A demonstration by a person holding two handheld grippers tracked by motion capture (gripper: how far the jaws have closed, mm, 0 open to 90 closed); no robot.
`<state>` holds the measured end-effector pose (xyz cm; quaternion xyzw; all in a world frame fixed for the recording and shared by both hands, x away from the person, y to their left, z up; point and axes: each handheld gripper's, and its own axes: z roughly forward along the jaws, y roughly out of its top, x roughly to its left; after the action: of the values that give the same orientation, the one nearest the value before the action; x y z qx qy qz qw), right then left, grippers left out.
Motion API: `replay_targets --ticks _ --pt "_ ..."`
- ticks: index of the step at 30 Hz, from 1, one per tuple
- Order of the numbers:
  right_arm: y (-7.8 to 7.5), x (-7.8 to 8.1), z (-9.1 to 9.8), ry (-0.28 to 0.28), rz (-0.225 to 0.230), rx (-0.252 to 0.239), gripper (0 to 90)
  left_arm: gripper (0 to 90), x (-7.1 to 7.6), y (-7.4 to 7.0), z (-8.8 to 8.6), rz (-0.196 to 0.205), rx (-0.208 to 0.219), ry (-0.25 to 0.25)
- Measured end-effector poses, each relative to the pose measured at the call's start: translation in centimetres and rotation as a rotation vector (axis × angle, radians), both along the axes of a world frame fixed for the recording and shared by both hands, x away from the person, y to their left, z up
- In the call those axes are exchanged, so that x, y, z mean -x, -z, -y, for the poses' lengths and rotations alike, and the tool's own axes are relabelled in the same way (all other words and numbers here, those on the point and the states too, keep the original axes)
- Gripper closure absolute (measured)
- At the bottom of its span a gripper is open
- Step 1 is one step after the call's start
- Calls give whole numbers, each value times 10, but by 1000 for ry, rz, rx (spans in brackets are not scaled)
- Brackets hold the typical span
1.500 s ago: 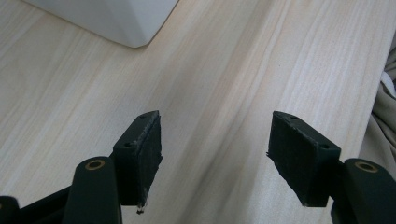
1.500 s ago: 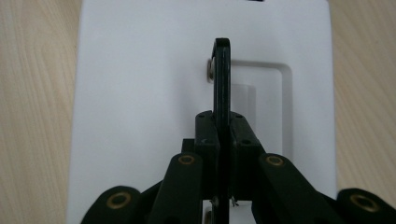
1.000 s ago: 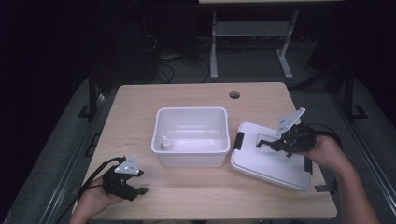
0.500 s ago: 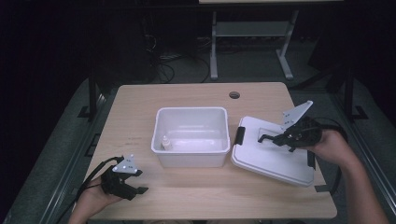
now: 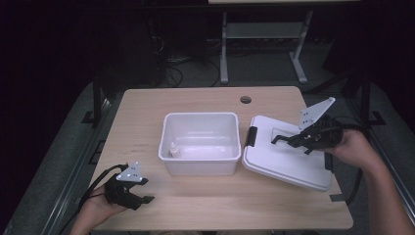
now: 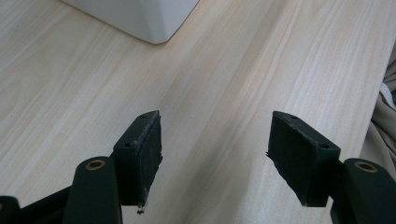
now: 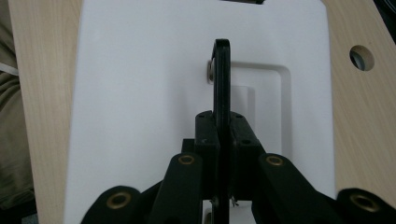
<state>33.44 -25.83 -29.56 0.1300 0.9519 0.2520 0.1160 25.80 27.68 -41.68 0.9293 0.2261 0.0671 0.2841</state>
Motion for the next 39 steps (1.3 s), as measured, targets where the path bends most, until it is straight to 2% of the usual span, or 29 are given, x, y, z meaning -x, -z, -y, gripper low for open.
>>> replay_targets --ticks 29,39 --pt "-39 -9 -33 -65 31 10 839 345 0 0 -1 -2 9 6" --pt "-43 -16 -53 -101 32 11 839 344 1 0 -1 1 14 8"
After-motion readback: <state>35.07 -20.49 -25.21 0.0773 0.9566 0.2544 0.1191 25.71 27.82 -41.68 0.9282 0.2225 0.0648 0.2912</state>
